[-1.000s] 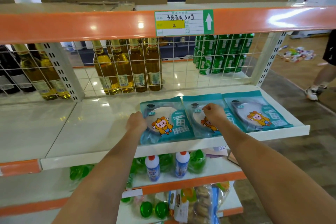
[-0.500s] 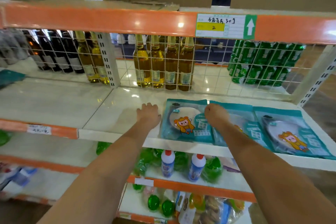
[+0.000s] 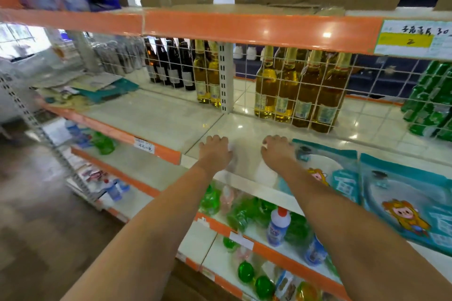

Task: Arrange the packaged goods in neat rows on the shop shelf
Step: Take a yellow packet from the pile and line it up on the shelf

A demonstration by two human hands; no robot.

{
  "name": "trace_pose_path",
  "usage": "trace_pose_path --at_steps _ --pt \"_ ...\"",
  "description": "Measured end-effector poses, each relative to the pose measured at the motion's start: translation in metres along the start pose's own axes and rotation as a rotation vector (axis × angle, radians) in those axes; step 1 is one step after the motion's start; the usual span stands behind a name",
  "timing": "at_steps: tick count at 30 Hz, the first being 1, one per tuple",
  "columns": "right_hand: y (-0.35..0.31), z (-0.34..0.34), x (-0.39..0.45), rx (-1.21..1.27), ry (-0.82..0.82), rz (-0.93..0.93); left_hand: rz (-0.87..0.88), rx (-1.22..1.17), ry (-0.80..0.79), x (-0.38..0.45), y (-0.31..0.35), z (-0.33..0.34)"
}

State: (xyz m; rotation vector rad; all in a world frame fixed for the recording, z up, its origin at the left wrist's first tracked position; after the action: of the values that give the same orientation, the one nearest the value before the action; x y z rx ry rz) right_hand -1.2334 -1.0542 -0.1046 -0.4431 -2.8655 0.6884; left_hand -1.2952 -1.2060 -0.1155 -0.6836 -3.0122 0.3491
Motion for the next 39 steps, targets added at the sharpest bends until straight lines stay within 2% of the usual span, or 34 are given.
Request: trace_pose_path --at_steps 6,12,18,26,39 --pt "-0.095 0.034 0.030 0.019 -0.026 -0.104 -0.111 -0.016 0.056 -0.003 -0.094 0.002" --pt "-0.191 0.086 0.050 0.036 -0.088 -0.223 -0.283 -0.052 0.040 -0.007 -0.211 0.018" --pt "-0.270 0.151 0.060 -0.021 -0.165 -0.317 -0.309 -0.018 0.011 -0.022 -0.294 0.053" --pt "-0.349 0.203 0.105 0.025 -0.245 -0.428 -0.386 -0.059 0.003 0.003 -0.375 0.080" --pt "-0.456 0.250 0.212 0.002 -0.250 -0.614 -0.583 -0.085 0.012 0.055 -0.497 0.094"
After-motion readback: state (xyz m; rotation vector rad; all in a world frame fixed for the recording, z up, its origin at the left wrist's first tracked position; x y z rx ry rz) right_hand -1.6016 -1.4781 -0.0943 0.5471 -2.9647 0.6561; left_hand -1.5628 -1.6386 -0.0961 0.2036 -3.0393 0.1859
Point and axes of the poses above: each hand's wrist, its own x-axis towards the middle knuckle, its own z-axis out of the palm, y = z × x, the point moved 9 cm from there along x, towards the middle knuckle, and after that the axes turned 15 degrees about x, right-handed, at the moved point
